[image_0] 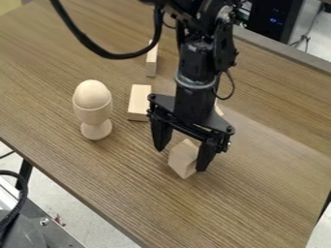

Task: Picks and places back square piece of wood

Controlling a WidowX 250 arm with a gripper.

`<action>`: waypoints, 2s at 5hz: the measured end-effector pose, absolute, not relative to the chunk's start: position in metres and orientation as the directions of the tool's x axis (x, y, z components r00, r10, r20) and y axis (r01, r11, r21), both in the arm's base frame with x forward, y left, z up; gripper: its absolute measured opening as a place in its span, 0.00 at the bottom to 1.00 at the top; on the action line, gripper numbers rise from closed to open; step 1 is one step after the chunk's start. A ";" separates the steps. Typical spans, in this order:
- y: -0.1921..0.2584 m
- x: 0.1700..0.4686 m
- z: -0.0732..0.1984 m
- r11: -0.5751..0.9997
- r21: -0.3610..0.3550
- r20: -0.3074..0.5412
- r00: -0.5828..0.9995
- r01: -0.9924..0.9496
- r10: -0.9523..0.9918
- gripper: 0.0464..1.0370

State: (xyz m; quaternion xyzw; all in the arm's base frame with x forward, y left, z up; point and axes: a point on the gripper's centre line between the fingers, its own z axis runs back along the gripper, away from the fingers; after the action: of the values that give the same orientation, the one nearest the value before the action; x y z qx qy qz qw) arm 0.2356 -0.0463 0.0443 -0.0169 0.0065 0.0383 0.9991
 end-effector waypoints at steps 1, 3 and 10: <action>-0.046 0.232 0.039 0.996 -0.031 -0.037 0.996 -0.080 0.079 0.93; -0.034 0.237 0.042 0.989 -0.073 -0.021 0.992 -0.126 0.125 0.51; 0.004 0.220 0.049 0.950 -0.076 -0.014 0.953 -0.302 0.301 0.51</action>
State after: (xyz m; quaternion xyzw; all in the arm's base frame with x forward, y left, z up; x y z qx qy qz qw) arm 0.2198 0.0043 0.0489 -0.0387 0.0010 0.1527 0.9875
